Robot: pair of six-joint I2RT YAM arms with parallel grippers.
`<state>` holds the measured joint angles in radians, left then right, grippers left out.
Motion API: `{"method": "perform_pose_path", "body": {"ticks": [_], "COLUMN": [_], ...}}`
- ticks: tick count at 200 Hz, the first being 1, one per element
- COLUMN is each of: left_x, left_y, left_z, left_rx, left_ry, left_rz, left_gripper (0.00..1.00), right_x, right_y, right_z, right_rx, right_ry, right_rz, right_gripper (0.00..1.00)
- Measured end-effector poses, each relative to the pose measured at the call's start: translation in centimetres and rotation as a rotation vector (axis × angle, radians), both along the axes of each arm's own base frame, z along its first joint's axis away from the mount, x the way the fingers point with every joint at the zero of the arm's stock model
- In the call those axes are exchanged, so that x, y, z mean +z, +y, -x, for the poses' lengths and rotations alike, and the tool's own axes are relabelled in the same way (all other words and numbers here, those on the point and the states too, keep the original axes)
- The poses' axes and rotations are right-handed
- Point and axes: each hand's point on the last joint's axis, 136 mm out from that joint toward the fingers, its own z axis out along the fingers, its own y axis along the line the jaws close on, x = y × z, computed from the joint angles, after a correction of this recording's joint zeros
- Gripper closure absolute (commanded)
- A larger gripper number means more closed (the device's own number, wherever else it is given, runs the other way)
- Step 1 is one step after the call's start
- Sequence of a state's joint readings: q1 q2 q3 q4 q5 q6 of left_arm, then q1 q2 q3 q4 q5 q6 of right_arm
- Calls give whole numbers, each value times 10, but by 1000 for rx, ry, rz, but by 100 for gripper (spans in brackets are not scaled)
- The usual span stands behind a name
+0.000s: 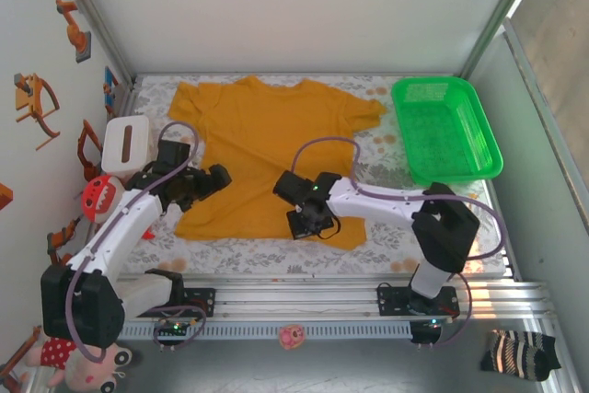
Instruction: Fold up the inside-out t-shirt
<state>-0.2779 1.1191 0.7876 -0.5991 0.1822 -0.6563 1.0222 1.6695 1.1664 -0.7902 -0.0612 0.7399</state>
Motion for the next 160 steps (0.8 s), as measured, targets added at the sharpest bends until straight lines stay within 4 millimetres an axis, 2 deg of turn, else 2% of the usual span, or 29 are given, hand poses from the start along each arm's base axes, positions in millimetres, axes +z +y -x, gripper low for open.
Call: {"method": "perform_pose_path", "body": {"ticks": [27, 58, 98, 121, 160], "left_x": [4, 6, 9, 0, -17], "left_y": [-24, -63, -108, -128, -151], "left_z": [11, 30, 45, 50, 53], "left_rx": [-147, -387, -630, -733, -831], "left_ry": [-45, -134, -306, -375, -450], "left_rz": [-45, -148, -277, -357, -464], "left_gripper": [6, 6, 6, 6, 5], "right_x": [28, 44, 51, 54, 55], "right_y": [-8, -13, -20, -24, -25], "right_z": [-19, -35, -41, -44, -45], "right_rx": [-54, -84, -99, -111, -116], "right_ry": [-46, -74, -84, -86, -85], "right_rz": [-61, -81, -89, -94, -98], "right_gripper": [100, 100, 100, 100, 100]}}
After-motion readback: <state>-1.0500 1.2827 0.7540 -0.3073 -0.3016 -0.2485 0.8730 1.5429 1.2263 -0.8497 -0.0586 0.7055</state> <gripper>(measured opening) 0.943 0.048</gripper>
